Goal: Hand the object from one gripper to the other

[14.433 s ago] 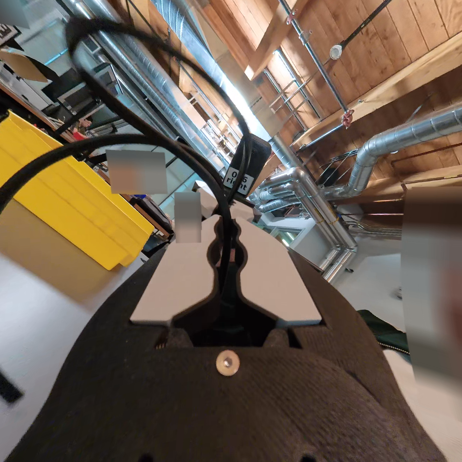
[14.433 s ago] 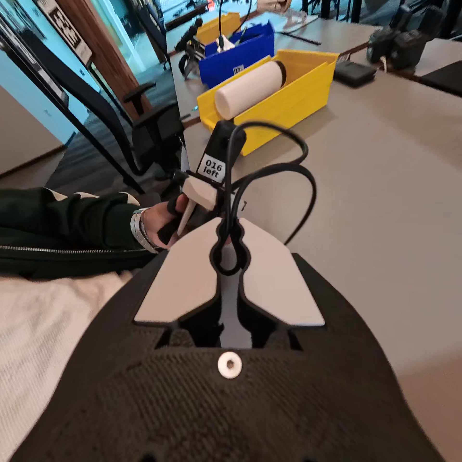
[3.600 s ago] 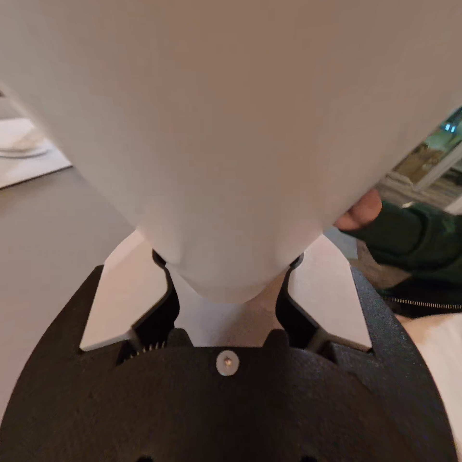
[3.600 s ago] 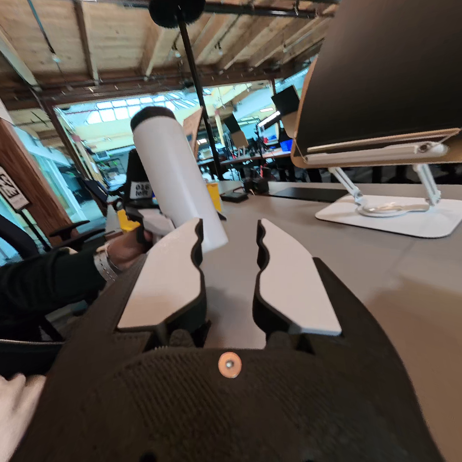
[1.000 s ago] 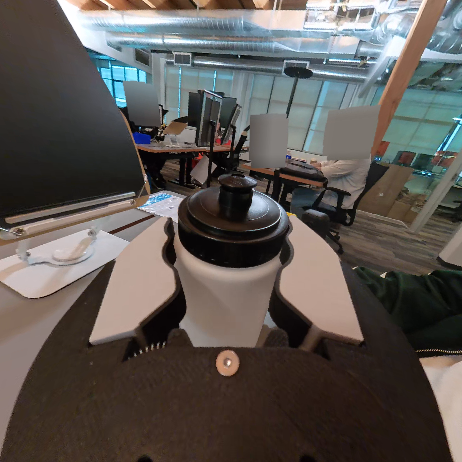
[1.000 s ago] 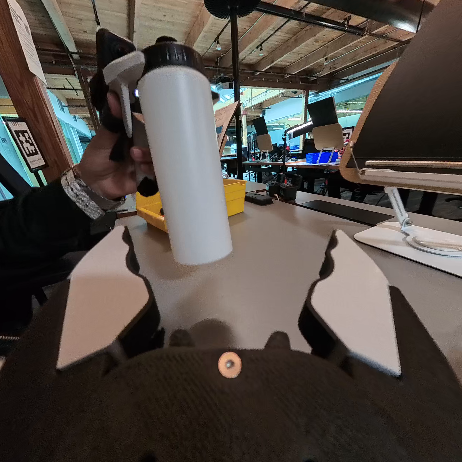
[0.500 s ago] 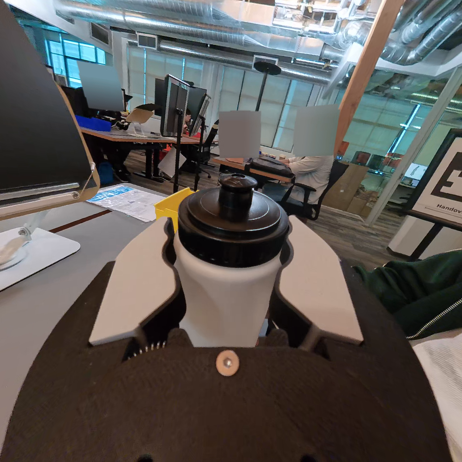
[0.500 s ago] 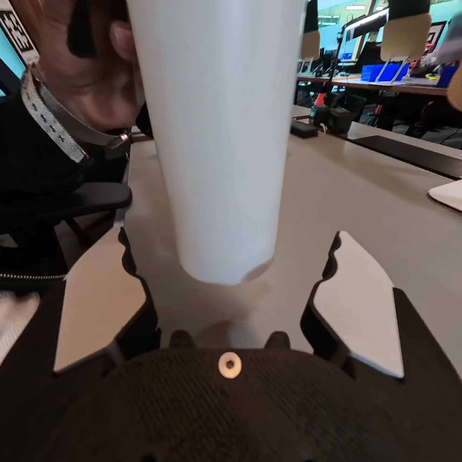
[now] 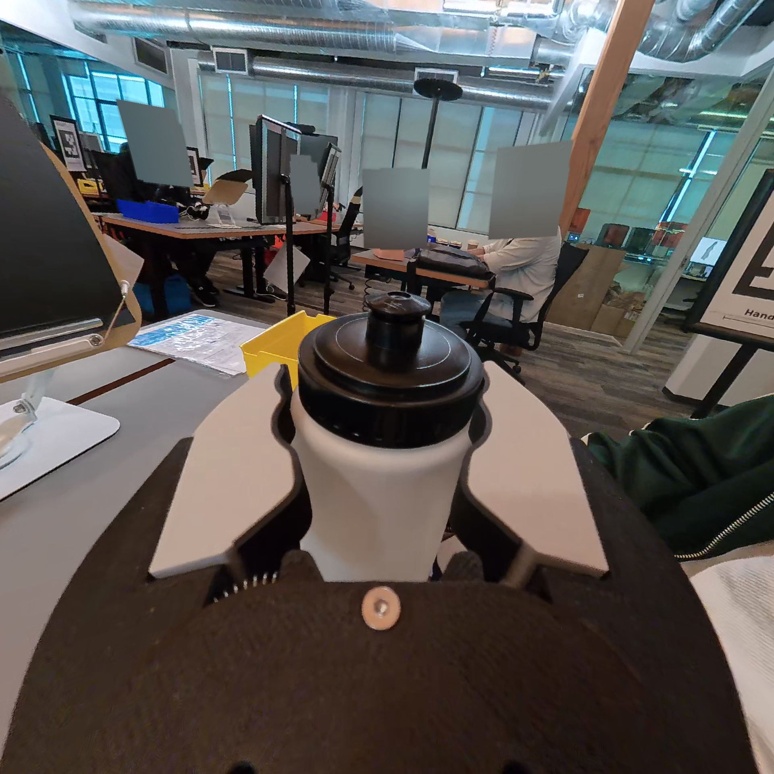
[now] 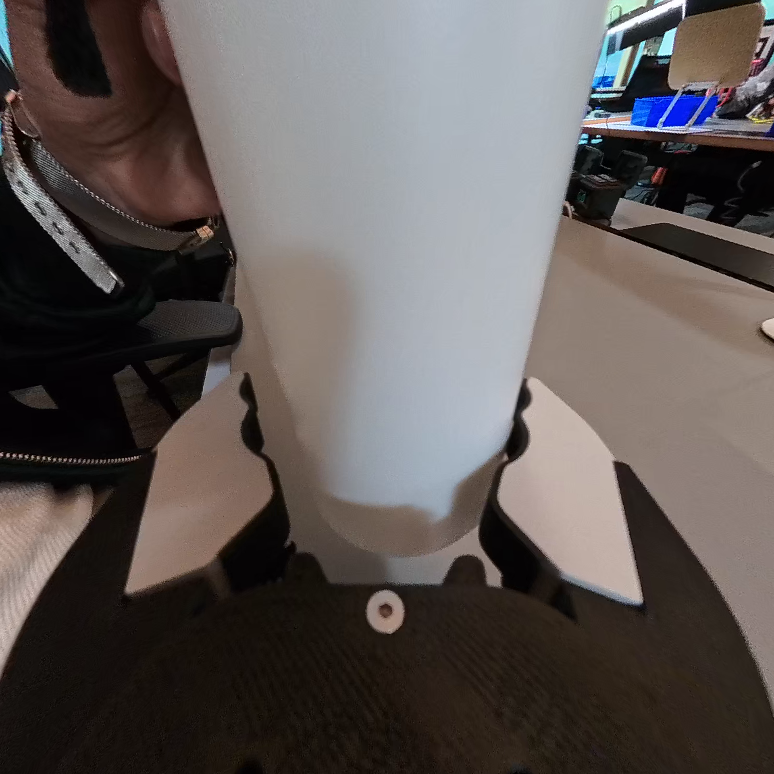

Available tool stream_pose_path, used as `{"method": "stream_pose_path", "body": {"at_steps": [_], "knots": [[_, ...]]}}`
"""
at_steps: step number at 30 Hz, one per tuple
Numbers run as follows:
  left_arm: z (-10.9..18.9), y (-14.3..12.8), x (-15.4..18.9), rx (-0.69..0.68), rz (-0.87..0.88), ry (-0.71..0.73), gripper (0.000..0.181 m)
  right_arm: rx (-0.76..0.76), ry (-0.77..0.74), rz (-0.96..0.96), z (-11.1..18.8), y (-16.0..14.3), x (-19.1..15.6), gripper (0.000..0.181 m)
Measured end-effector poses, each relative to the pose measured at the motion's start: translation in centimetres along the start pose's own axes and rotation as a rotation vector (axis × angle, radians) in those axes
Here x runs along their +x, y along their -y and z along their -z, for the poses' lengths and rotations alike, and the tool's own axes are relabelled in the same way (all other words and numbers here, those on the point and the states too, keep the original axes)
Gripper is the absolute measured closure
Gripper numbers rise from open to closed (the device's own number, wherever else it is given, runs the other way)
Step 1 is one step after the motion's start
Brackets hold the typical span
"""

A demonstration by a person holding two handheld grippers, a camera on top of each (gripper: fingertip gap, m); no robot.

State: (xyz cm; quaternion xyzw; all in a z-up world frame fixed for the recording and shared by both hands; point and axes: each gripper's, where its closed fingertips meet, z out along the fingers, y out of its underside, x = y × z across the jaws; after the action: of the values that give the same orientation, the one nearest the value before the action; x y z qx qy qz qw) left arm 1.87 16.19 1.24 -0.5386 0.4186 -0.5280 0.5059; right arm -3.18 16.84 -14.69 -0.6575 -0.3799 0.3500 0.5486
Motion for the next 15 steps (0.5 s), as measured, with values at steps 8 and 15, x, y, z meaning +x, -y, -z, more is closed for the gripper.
{"method": "stream_pose_path", "body": {"at_steps": [8,15], "knots": [[-0.21,0.07,0.44,0.024,0.021,-0.017,0.097,0.024,0.021,-0.029,0.11,0.25,-0.08,0.072],[-0.27,0.25,0.82,0.026,0.015,-0.022,0.097,0.04,0.025,-0.017,0.24,0.5,-0.14,0.075]]}}
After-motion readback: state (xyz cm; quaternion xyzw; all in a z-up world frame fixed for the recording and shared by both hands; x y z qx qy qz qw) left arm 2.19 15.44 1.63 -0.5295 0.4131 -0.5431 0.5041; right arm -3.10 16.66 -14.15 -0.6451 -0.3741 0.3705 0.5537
